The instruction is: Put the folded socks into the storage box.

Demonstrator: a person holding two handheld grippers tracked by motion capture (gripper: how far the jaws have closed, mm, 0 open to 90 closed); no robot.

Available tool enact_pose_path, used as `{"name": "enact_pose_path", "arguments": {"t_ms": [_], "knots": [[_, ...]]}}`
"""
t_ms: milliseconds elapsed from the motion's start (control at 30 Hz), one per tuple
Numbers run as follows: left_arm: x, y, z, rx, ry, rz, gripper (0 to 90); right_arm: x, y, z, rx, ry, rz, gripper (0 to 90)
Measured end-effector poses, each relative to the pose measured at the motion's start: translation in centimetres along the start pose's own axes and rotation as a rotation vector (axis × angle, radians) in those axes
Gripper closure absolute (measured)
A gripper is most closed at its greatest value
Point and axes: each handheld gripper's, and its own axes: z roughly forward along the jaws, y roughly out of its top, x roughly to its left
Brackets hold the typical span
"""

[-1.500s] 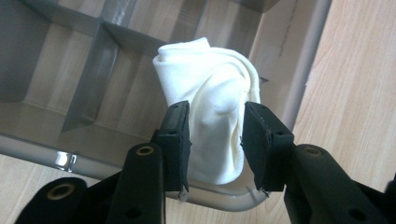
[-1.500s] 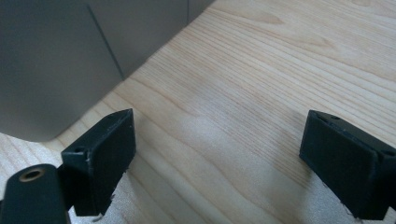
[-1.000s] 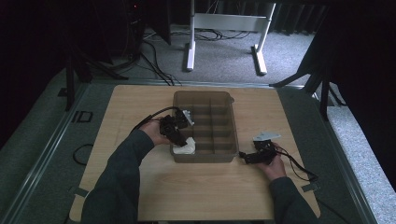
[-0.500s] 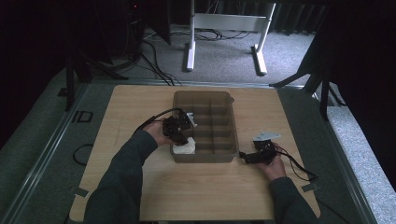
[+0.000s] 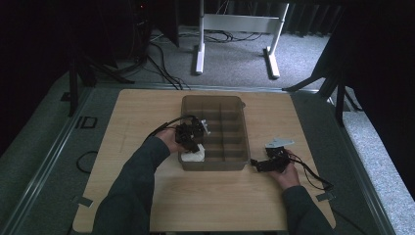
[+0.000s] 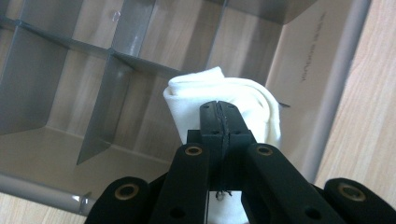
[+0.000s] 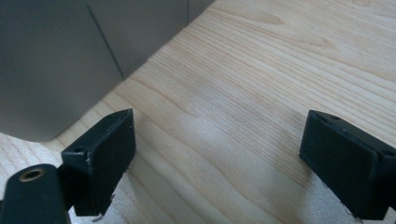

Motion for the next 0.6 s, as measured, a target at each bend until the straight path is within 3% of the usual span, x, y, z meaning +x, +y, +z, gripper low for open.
{"name": "enact_pose_path", "arguments": {"t_ms": [233, 600], "knots": [[-0.1, 0.4, 1.0, 0.033, 0.012, 0.004, 90.0, 0.0, 0.0, 0.0, 0.000, 0.000, 0.000, 10.3], [-0.2, 0.5, 1.4, 0.042, 0.015, 0.004, 90.0, 0.0, 0.0, 0.0, -0.001, 0.000, -0.001, 10.3]]}}
